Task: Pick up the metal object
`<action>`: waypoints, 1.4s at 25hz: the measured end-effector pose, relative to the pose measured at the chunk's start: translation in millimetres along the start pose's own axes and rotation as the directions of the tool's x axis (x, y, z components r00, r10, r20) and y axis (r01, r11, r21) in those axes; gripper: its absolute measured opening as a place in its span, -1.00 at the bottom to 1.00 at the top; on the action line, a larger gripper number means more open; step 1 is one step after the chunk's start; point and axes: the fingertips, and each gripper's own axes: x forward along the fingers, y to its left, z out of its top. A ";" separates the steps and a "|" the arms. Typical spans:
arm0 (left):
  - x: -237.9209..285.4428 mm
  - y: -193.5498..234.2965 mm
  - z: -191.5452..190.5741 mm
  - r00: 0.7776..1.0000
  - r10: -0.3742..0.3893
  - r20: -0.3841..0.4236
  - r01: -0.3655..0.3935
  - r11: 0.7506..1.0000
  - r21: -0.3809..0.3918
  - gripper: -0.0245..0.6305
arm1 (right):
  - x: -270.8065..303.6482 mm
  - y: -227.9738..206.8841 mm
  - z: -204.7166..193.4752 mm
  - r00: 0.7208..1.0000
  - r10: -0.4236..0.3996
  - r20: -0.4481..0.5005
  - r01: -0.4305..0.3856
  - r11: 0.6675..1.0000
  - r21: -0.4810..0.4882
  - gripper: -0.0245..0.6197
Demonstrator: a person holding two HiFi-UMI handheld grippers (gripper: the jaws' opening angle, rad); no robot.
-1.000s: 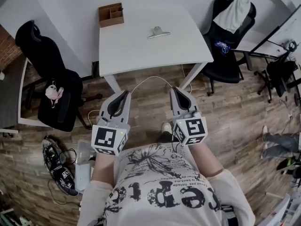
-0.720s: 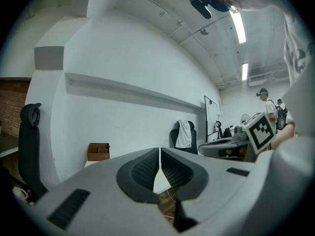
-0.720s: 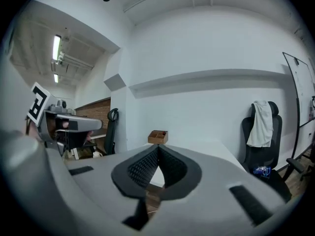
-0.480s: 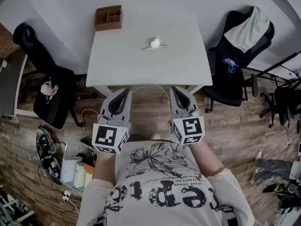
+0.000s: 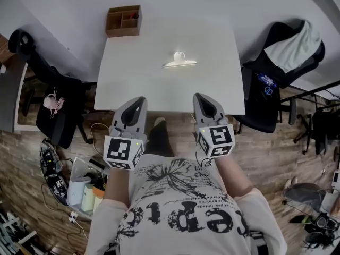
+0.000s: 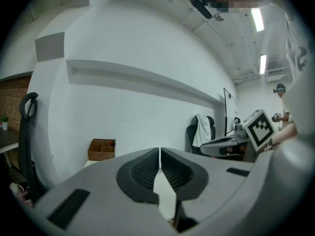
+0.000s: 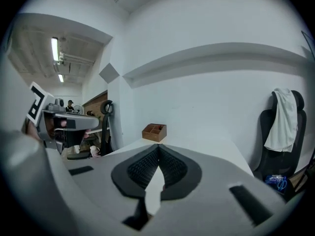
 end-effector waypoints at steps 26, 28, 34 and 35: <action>210.6 164.7 -40.1 0.989 -0.080 -0.122 0.075 0.996 -0.045 -0.88 | 272.4 -89.1 -89.6 0.903 0.018 -0.429 0.026 0.995 0.096 -0.23; 215.5 169.1 -50.3 0.985 -0.082 -0.149 0.075 0.996 -0.053 -0.88 | 280.6 -93.1 -103.7 0.885 0.015 -0.466 0.031 0.995 0.092 -0.15; 228.0 183.8 -70.4 0.980 -0.078 -0.181 0.064 0.995 -0.080 -0.88 | 299.4 -109.2 -144.0 0.822 -0.017 -0.570 0.100 0.988 0.115 0.03; 229.4 186.2 -72.8 0.980 -0.075 -0.187 0.061 0.995 -0.082 -0.88 | 300.8 -110.9 -149.2 0.808 -0.022 -0.588 0.113 0.986 0.119 0.04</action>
